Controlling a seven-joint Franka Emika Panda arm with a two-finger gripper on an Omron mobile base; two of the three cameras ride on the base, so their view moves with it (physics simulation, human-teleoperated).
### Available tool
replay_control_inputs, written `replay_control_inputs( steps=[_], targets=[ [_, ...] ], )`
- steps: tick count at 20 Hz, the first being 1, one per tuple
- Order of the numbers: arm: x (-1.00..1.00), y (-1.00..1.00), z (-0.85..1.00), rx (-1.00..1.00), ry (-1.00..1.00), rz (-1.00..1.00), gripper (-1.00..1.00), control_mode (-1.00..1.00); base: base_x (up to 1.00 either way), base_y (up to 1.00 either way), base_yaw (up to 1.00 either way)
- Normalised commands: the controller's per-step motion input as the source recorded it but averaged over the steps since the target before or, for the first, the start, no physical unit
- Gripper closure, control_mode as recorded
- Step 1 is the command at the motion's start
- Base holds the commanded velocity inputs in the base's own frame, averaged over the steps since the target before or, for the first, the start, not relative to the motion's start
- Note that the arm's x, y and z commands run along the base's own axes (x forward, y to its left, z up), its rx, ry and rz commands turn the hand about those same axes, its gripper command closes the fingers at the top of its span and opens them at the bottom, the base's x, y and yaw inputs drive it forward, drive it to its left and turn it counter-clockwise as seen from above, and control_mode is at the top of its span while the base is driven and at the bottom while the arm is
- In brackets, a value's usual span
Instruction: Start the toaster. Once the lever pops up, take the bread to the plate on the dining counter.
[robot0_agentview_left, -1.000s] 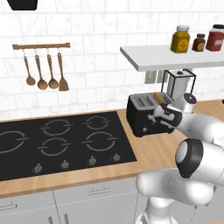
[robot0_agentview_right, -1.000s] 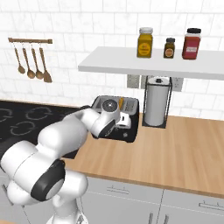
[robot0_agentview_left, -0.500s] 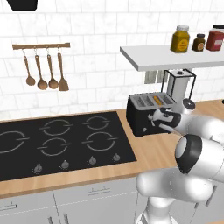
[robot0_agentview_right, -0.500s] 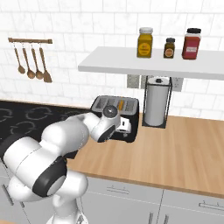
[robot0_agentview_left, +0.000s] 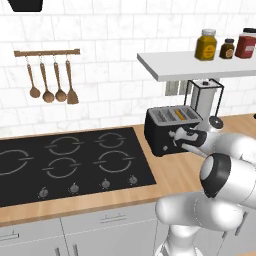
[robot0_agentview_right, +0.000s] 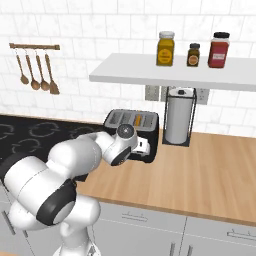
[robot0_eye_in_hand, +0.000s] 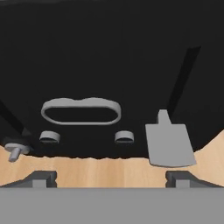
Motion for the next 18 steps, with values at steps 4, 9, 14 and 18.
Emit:
replay_control_inputs(
  steps=[4,9,14,18],
  targets=[
    [-0.06,0.00,0.00,0.00,-0.01,0.00,-1.00,-1.00,0.00,0.00,0.00],
    [-0.50,-0.01,0.05,0.00,-0.08,0.00,-1.00,-1.00,0.00,0.00,0.00],
    [-0.33,0.00,0.23,0.00,-0.11,0.00,-1.00,-1.00,0.00,0.00,0.00],
    [-0.07,0.00,0.36,0.00,-0.15,0.00,-1.00,-1.00,0.00,0.00,0.00]
  ],
)
